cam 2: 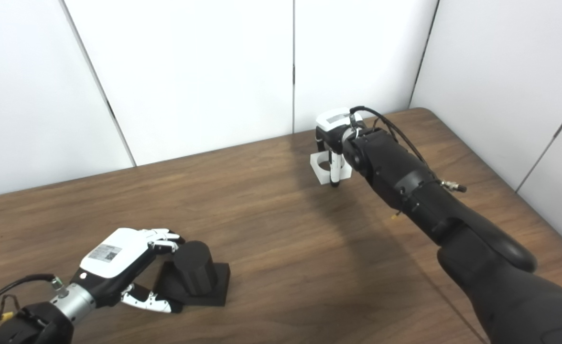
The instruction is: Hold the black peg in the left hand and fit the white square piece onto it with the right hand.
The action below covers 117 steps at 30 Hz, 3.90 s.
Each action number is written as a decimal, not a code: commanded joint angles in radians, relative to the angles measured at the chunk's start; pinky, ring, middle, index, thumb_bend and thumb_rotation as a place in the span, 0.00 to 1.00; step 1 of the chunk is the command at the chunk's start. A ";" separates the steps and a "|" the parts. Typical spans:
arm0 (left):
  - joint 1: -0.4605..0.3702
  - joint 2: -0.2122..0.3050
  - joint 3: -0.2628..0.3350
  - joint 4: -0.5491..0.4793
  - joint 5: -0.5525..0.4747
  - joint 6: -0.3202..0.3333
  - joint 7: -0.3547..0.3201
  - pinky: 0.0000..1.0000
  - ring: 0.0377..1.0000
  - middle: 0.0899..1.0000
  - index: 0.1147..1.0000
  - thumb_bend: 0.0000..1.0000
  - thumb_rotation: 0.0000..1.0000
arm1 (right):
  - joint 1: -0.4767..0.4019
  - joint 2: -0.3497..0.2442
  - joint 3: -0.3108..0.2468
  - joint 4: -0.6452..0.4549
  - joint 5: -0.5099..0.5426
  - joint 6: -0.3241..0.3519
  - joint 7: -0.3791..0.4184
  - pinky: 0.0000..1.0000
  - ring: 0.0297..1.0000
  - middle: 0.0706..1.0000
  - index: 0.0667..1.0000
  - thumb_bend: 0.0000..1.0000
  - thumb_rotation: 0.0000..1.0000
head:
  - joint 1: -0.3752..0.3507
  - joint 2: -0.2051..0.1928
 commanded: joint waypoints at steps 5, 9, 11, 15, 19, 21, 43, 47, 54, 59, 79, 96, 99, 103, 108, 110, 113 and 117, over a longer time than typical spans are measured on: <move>0.056 0.040 -0.040 0.034 0.054 -0.006 -0.092 0.82 0.86 0.81 0.42 0.52 0.06 | -0.011 -0.028 -0.016 -0.013 0.018 -0.031 -0.046 0.81 0.83 0.77 0.45 0.52 0.14 | 0.001 0.002; 0.057 0.041 -0.037 0.034 0.055 -0.009 -0.086 0.81 0.87 0.81 0.42 0.52 0.06 | 0.007 -0.035 -0.036 -0.039 0.044 -0.050 -0.069 0.83 0.83 0.76 0.45 0.52 0.14 | 0.002 0.006; 0.057 0.042 -0.035 0.037 0.052 -0.011 -0.085 0.81 0.87 0.81 0.42 0.52 0.06 | 0.015 -0.038 -0.046 -0.055 0.051 -0.059 -0.078 0.84 0.83 0.76 0.45 0.52 0.13 | 0.004 0.009; 0.056 0.041 -0.035 0.035 0.053 -0.005 -0.091 0.82 0.87 0.81 0.42 0.52 0.06 | 0.029 -0.046 -0.066 -0.089 0.065 -0.071 -0.093 0.84 0.82 0.75 0.44 0.52 0.13 | 0.010 0.011; 0.052 0.038 -0.036 0.027 0.059 0.008 -0.103 0.82 0.87 0.81 0.43 0.52 0.07 | 0.043 -0.058 -0.083 -0.159 0.081 -0.080 -0.083 0.82 0.82 0.76 0.44 0.52 0.13 | 0.033 0.022; 0.050 0.037 -0.038 0.026 0.059 0.011 -0.106 0.82 0.87 0.81 0.43 0.52 0.07 | 0.052 -0.062 -0.091 -0.210 0.085 -0.077 -0.068 0.82 0.82 0.76 0.44 0.52 0.13 | 0.033 0.022; 0.015 -0.023 -0.046 0.047 0.060 0.046 -0.131 0.81 0.87 0.81 0.42 0.52 0.07 | 0.085 -0.043 -0.142 -0.616 0.171 -0.145 0.092 0.76 0.80 0.73 0.44 0.52 0.14 | 0.252 0.093; 0.008 -0.030 -0.047 0.049 0.060 0.049 -0.137 0.81 0.87 0.82 0.42 0.52 0.07 | 0.086 -0.036 -0.147 -0.664 0.186 -0.146 0.116 0.76 0.79 0.72 0.44 0.52 0.14 | 0.275 0.103; 0.001 -0.046 -0.052 0.055 0.072 0.056 -0.132 0.79 0.86 0.82 0.42 0.52 0.07 | 0.079 -0.032 -0.144 -0.744 0.207 -0.161 0.187 0.73 0.77 0.71 0.44 0.52 0.13 | 0.314 0.112; -0.003 -0.050 -0.049 0.061 0.068 0.051 -0.125 0.78 0.86 0.82 0.42 0.52 0.07 | 0.074 -0.023 -0.151 -0.793 0.246 -0.149 0.247 0.73 0.78 0.72 0.44 0.52 0.14 | 0.318 0.115; -0.015 -0.061 -0.052 0.055 0.073 0.072 -0.153 0.79 0.87 0.82 0.42 0.52 0.07 | 0.088 0.084 -0.134 -0.978 0.332 -0.107 0.415 0.68 0.75 0.70 0.44 0.52 0.13 | 0.328 0.123; -0.014 -0.072 -0.050 0.045 0.074 0.085 -0.162 0.80 0.87 0.82 0.42 0.52 0.07 | 0.132 0.158 -0.099 -0.991 0.321 -0.116 0.428 0.72 0.76 0.71 0.44 0.52 0.13 | 0.334 0.134; -0.014 -0.074 -0.050 0.042 0.074 0.087 -0.162 0.79 0.87 0.83 0.42 0.52 0.07 | 0.130 0.168 -0.091 -0.978 0.320 -0.126 0.427 0.72 0.76 0.71 0.44 0.52 0.13 | 0.335 0.135; -0.014 -0.075 -0.049 0.038 0.071 0.091 -0.165 0.79 0.87 0.83 0.42 0.52 0.07 | 0.124 0.176 -0.081 -0.961 0.313 -0.128 0.431 0.72 0.76 0.72 0.44 0.52 0.13 | 0.337 0.137; -0.015 -0.075 -0.055 0.031 0.078 0.096 -0.173 0.80 0.88 0.83 0.42 0.52 0.07 | 0.123 0.186 -0.072 -0.938 0.309 -0.140 0.421 0.72 0.76 0.71 0.44 0.52 0.13 | 0.340 0.140; -0.014 -0.077 -0.056 0.027 0.079 0.099 -0.171 0.78 0.87 0.83 0.42 0.52 0.07 | 0.124 0.188 -0.068 -0.931 0.308 -0.146 0.417 0.72 0.76 0.71 0.44 0.52 0.13 | 0.342 0.141; -0.012 -0.082 -0.055 0.023 0.076 0.104 -0.172 0.80 0.87 0.83 0.42 0.52 0.07 | 0.125 0.192 -0.062 -0.920 0.303 -0.152 0.414 0.72 0.76 0.71 0.44 0.52 0.13 | 0.348 0.143; -0.012 -0.085 -0.058 0.018 0.086 0.103 -0.169 0.79 0.87 0.83 0.43 0.52 0.07 | 0.128 0.200 -0.056 -0.896 0.302 -0.167 0.402 0.73 0.76 0.71 0.44 0.52 0.13 | 0.353 0.146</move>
